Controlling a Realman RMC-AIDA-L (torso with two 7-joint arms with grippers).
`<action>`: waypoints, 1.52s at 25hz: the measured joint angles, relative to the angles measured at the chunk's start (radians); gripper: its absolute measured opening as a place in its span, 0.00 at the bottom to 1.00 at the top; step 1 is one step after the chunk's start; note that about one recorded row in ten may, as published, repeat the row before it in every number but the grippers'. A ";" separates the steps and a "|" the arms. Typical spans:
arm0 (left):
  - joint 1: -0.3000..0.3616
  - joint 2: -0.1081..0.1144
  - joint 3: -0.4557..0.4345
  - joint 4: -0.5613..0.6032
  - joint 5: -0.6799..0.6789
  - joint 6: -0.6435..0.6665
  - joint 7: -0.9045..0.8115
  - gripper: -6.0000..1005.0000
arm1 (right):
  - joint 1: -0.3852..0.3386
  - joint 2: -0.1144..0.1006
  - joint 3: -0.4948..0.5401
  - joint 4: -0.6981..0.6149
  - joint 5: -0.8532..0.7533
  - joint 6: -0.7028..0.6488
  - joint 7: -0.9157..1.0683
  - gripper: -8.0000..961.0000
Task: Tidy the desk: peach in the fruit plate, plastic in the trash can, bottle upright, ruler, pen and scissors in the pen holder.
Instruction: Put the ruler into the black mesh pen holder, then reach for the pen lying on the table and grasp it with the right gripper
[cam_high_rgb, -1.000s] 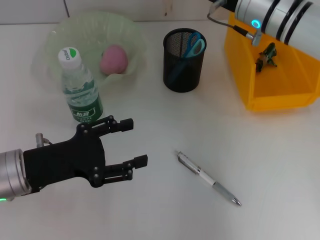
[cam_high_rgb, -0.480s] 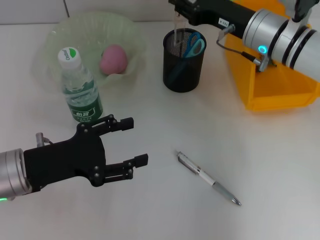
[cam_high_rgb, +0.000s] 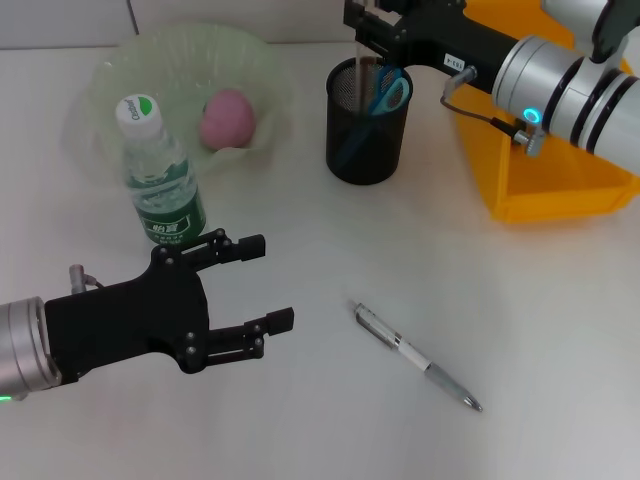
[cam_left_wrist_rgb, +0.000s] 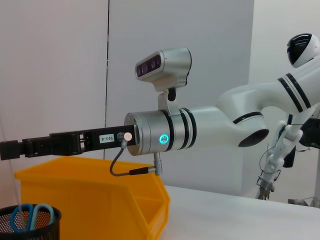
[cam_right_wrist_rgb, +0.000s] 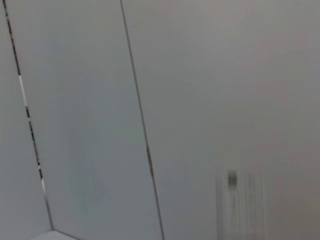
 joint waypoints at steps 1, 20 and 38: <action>0.000 0.000 0.000 0.000 0.000 0.000 0.000 0.80 | -0.004 0.000 -0.001 -0.001 0.000 -0.013 -0.005 0.49; 0.018 0.003 -0.038 -0.002 0.006 0.011 0.042 0.80 | -0.343 -0.009 0.042 -1.240 -1.098 -0.456 1.427 0.88; 0.019 0.001 -0.039 -0.003 0.034 0.012 0.046 0.80 | 0.098 0.003 -0.334 -1.025 -1.626 -0.900 1.952 0.87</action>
